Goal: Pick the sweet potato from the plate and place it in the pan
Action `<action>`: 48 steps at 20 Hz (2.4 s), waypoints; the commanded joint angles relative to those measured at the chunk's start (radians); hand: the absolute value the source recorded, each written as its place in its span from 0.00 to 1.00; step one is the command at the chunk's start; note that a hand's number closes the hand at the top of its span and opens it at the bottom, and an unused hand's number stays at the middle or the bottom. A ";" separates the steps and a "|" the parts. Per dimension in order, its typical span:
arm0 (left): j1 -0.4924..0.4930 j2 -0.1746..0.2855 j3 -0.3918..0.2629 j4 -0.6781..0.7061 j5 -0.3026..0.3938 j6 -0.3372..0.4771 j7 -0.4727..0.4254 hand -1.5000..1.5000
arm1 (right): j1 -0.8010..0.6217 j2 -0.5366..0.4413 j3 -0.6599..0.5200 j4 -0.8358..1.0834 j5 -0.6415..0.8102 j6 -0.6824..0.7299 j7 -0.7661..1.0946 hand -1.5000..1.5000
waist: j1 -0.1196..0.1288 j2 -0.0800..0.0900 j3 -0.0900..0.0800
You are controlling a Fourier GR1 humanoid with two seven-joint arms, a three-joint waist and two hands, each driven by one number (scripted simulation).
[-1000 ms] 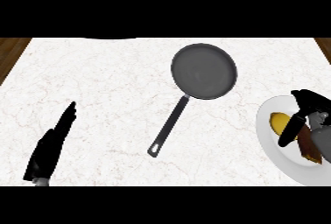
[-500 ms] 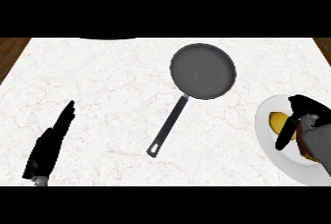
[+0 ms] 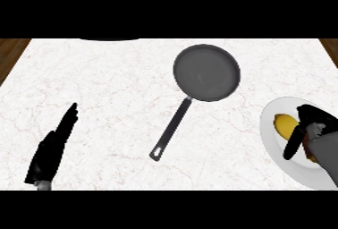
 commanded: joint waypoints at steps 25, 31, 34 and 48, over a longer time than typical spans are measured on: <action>-0.015 -0.076 0.094 -0.007 -0.075 -0.094 0.028 0.50 | 0.142 0.138 -0.171 -0.049 0.234 -0.093 -0.084 1.00 | -0.006 -0.001 0.000; 0.013 -0.104 0.088 0.021 -0.109 -0.074 -0.002 0.50 | 0.224 0.110 -0.235 -0.158 0.195 -0.167 -0.311 1.00 | -0.014 -0.001 0.001; 0.064 -0.102 0.080 -0.020 -0.107 -0.083 -0.019 0.50 | 0.194 0.081 -0.235 -0.257 0.294 -0.266 -0.272 1.00 | -0.010 -0.004 0.000; -0.003 -0.066 0.141 -0.009 -0.066 -0.156 0.023 0.50 | -0.198 0.083 -0.234 -0.263 0.451 -0.436 -0.463 1.00 | 0.013 0.003 0.000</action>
